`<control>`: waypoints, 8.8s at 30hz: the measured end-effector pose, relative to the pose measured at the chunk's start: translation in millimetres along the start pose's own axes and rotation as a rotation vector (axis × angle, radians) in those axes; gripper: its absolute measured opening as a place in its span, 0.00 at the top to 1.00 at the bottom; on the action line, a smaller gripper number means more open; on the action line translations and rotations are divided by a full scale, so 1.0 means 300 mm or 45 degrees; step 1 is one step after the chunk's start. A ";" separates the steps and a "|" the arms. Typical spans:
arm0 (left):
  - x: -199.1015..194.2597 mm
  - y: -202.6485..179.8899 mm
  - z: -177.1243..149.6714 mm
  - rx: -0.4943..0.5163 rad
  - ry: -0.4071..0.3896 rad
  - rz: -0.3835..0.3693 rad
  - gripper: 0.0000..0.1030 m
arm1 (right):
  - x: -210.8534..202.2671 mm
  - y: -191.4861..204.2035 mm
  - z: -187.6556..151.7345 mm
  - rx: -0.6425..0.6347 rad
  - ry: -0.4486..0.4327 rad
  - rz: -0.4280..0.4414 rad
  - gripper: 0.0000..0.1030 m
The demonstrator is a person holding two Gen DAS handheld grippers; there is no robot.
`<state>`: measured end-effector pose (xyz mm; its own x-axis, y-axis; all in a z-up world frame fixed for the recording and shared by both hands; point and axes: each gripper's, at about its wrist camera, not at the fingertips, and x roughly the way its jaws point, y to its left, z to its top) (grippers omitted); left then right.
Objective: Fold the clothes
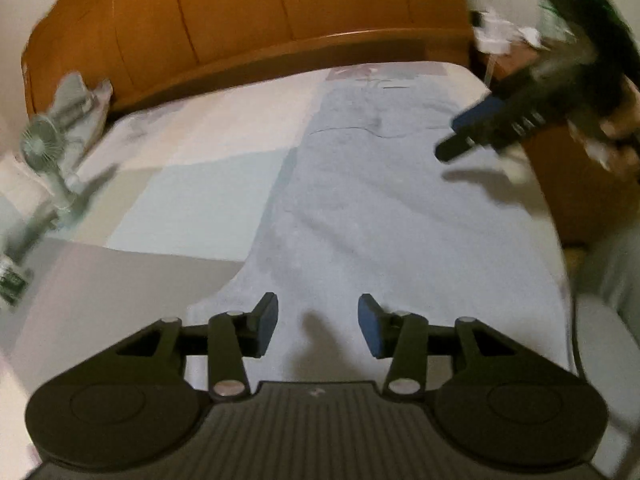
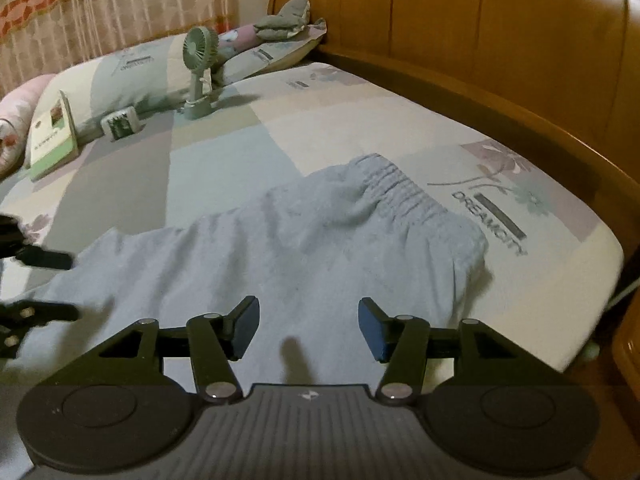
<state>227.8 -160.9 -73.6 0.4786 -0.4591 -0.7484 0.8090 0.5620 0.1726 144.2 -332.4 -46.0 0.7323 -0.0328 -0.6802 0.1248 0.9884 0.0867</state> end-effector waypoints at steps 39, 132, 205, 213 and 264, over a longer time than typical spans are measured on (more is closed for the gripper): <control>-0.163 -0.268 -0.154 -0.088 0.146 0.034 0.37 | -0.189 0.116 -0.127 -0.018 0.017 0.133 0.20; -0.885 0.236 -0.900 -1.558 -0.383 0.412 0.94 | -0.289 0.482 -0.260 0.064 0.131 0.520 0.02; -1.048 -0.078 -1.156 -0.953 0.170 0.709 0.54 | -0.342 0.776 -0.288 -0.240 0.189 0.707 0.02; -1.032 -0.071 -1.162 -0.827 0.205 0.906 0.87 | -0.354 0.754 -0.283 -0.222 0.167 0.679 0.02; -1.209 0.163 -1.054 -0.704 -0.043 0.731 0.70 | -0.354 0.761 -0.293 -0.233 0.163 0.693 0.02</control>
<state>-14.2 250.7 3.7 0.7864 -0.0099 -0.6176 0.1506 0.9728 0.1762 36.1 -90.4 -17.9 0.5704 0.4934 -0.6567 -0.3726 0.8679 0.3285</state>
